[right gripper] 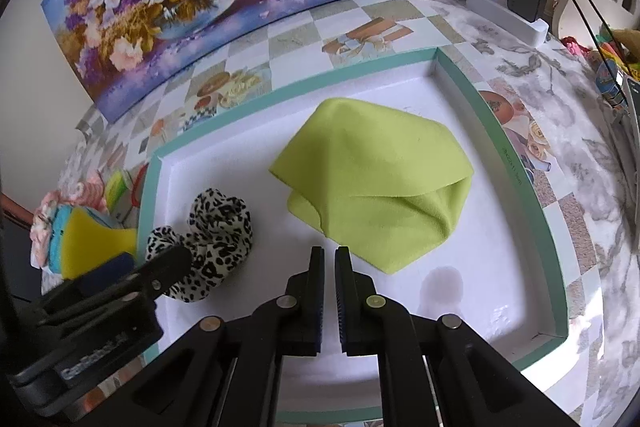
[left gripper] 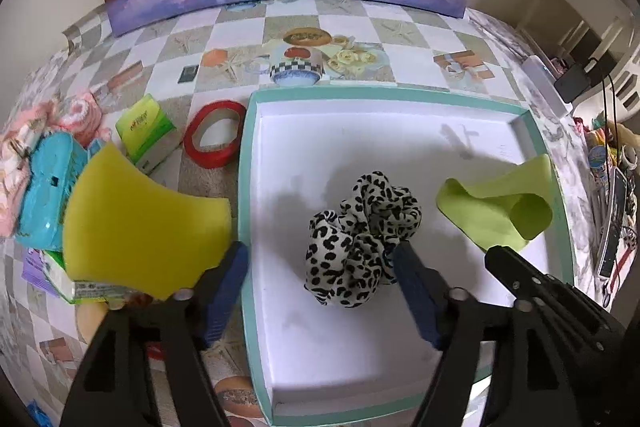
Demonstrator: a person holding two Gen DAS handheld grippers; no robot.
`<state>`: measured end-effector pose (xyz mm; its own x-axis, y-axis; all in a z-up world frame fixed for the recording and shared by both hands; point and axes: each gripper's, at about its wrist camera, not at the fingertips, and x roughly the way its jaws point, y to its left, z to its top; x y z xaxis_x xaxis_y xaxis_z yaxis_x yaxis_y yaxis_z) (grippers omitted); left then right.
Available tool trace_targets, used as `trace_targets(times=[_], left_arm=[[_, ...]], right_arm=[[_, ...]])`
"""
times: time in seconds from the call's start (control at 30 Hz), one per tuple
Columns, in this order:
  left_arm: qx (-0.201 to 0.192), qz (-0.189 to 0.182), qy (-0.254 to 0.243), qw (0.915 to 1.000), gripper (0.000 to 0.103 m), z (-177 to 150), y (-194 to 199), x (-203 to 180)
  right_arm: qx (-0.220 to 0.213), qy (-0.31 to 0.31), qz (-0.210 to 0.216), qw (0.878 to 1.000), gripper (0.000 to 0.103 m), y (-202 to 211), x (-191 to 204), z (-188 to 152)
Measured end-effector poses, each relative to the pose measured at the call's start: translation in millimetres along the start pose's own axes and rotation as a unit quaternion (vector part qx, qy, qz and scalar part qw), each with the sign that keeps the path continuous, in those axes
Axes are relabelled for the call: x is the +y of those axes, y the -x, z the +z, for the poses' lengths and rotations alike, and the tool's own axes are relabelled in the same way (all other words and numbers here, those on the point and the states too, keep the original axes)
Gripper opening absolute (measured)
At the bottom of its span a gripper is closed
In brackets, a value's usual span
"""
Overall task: Organize soft objects
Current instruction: 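Carry the scrunchie and green cloth into the white tray and release both, then withdraw both open tools from the tray toward the remaining items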
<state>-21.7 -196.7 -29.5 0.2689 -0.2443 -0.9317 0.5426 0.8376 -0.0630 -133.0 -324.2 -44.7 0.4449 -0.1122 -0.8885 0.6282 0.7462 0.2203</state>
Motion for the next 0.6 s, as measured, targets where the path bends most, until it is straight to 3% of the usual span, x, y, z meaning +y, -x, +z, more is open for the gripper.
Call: trace_targets(times=[0.17,0.27,0.4,0.5,0.53,0.6], left_arm=[[-0.010,0.016,-0.007,0.9998,0.078,2,7,1],[-0.015,0.022,0.002,0.9996,0.079,3,11,6],[-0.021,0.033,0.011,0.9992,0.082,4,15,12],[-0.027,0.036,0.018,0.9988,0.089,4,17,17],[-0.028,0.036,0.021,0.9987,0.089,5,18,18],[-0.030,0.038,0.027,0.9985,0.089,5,19,21]], right_arm=[[0.007,0.011,-0.008,1.000,0.008,-2,2,-1],[0.008,0.016,-0.014,1.000,0.019,-3,4,-1],[0.006,0.018,-0.019,1.000,0.022,-1,4,0],[0.006,0.019,-0.025,1.000,0.042,-1,4,0],[0.006,0.018,-0.026,0.999,0.056,-1,4,0],[0.002,0.015,-0.025,1.000,0.060,0,3,1]])
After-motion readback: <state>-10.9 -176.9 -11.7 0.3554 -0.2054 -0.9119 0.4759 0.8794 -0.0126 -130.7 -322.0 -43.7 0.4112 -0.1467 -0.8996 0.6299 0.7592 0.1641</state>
